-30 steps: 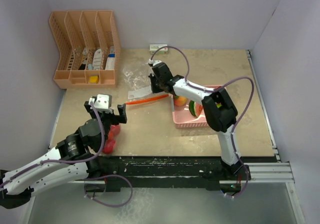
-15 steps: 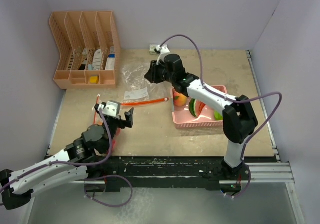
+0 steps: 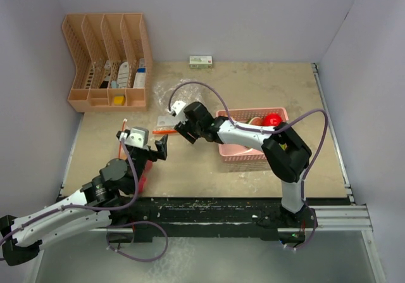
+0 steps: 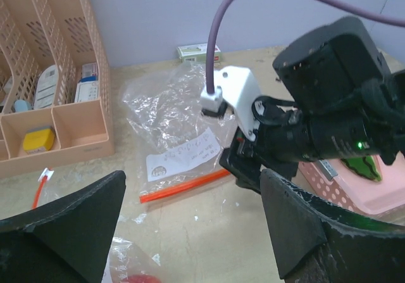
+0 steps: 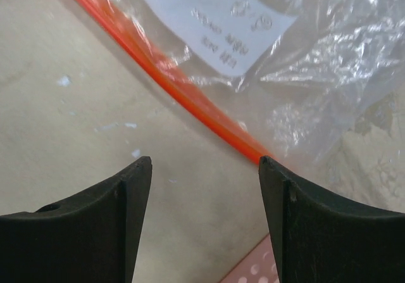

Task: Place the food in the zip-top bag and seal the zipper
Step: Pick up the zipper food storage bag at the center of the board.

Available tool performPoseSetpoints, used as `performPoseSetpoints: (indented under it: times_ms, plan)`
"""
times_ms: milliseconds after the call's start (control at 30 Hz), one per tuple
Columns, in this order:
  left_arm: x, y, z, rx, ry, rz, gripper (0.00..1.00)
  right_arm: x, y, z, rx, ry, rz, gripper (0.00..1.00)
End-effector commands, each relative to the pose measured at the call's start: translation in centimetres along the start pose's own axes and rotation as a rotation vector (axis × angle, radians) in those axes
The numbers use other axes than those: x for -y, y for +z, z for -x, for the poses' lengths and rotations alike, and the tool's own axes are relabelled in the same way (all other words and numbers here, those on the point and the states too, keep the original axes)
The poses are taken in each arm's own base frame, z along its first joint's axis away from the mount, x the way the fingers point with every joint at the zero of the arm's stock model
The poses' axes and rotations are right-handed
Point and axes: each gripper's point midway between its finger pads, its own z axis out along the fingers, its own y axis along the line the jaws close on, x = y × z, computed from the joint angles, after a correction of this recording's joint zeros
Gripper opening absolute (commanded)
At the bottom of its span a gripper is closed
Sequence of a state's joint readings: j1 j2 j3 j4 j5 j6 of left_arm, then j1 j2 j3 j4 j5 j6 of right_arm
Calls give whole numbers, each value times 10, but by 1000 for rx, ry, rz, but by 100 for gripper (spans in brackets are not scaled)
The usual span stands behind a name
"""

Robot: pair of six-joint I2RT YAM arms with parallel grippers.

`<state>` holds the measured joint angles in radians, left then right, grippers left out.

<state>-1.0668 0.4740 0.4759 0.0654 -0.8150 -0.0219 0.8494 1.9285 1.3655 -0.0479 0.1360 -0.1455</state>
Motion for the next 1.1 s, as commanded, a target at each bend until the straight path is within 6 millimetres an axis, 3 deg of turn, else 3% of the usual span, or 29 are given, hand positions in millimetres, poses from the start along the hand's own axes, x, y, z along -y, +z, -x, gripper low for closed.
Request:
performPoseSetpoints:
  times_ms: [0, 100, 267, 533, 700, 933, 1067]
  plan:
    - [-2, 1, 11, 23, 8, 9, 90, 32, -13, 0, 17, -110, -159, 72]
    - [-1, 1, 9, 17, 16, 6, 90, 37, -10, -5, 6, -127, -195, 74]
    - [-2, 1, 11, 21, 14, 4, 91, 41, 0, 5, 43, -146, -220, 73]
    - [-7, -4, 14, 26, -6, 11, 90, 21, 34, -2, 41, -197, -116, 73]
    - [-12, -8, 18, 38, -22, 16, 90, 29, 43, 2, 62, -173, -124, 71]
    - [-11, -7, 15, 24, -16, 10, 90, 43, 54, -1, 76, -88, -107, 46]
    - [-8, -6, 14, 16, -11, 1, 90, 41, 59, 0, 93, -45, -76, 33]
